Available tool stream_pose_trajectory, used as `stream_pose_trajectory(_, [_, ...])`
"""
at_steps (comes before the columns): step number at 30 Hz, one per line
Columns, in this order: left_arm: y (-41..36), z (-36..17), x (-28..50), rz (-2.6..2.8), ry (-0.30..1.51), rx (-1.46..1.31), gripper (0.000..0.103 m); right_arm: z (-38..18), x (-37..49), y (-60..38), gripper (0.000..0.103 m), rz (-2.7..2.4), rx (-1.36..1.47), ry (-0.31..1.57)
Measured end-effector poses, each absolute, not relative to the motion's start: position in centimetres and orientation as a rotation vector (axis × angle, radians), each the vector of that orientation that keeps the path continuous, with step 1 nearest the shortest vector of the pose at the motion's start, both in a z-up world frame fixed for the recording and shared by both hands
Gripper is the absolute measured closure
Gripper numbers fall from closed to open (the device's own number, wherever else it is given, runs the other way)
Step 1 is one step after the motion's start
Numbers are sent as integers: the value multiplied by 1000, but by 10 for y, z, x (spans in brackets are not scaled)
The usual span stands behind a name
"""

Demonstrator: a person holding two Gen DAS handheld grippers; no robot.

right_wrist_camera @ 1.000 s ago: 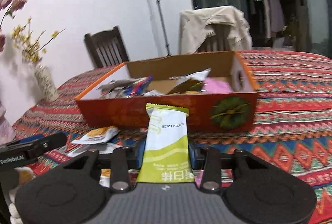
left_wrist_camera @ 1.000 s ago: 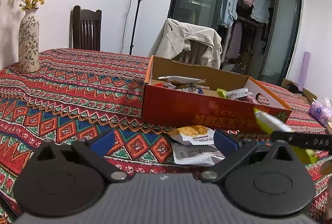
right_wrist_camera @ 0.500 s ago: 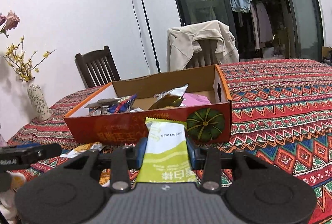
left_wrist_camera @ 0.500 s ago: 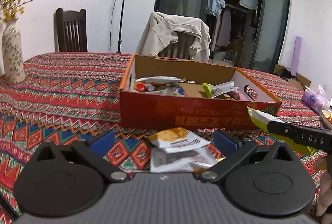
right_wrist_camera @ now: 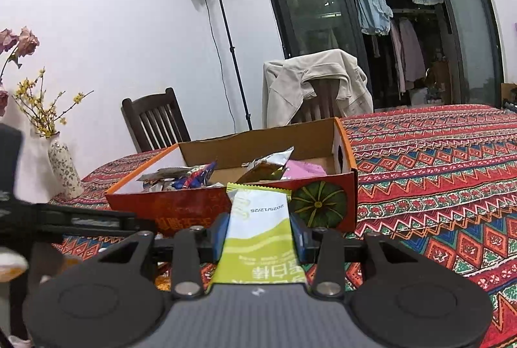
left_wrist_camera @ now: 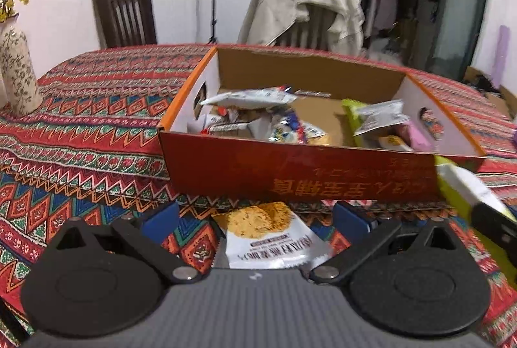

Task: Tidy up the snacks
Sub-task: 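Grasp the pumpkin-seed oat crisp packet with the left gripper, then carry both packets over the box and open both grippers inside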

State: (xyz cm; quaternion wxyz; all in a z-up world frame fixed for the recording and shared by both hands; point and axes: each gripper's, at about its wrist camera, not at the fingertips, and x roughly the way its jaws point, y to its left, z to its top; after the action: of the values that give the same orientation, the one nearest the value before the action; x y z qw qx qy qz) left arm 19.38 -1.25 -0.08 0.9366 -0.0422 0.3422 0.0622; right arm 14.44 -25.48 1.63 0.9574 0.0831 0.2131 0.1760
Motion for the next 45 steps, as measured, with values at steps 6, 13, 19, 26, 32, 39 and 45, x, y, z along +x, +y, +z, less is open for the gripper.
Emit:
stream_pose_trajectory(6, [-6, -12, 207, 143, 767, -109, 28, 16, 143, -255, 64, 360, 169, 429])
stream_pose_trajectory(13, [9, -17, 199, 109, 769, -155, 43, 15, 143, -254, 64, 352, 161, 427])
stream_pose_trajectory(19, [17, -10, 181, 98, 715, -153, 44, 15, 142, -252, 64, 347, 149, 420])
stream_pose_trajectory(26, [18, 5, 160, 60, 652, -151, 44, 17, 141, -249, 64, 344, 136, 410])
stream_pose_trajectory(32, [12, 27, 144, 7, 573, -108, 44, 29, 134, -249, 64, 349, 134, 371])
stream_pose_trajectory(39, [0, 57, 146, -37, 488, -89, 44, 52, 140, -244, 64, 332, 99, 332])
stream_pose_trajectory(45, [-13, 79, 159, -61, 424, -87, 44, 76, 158, -240, 64, 315, 87, 305])
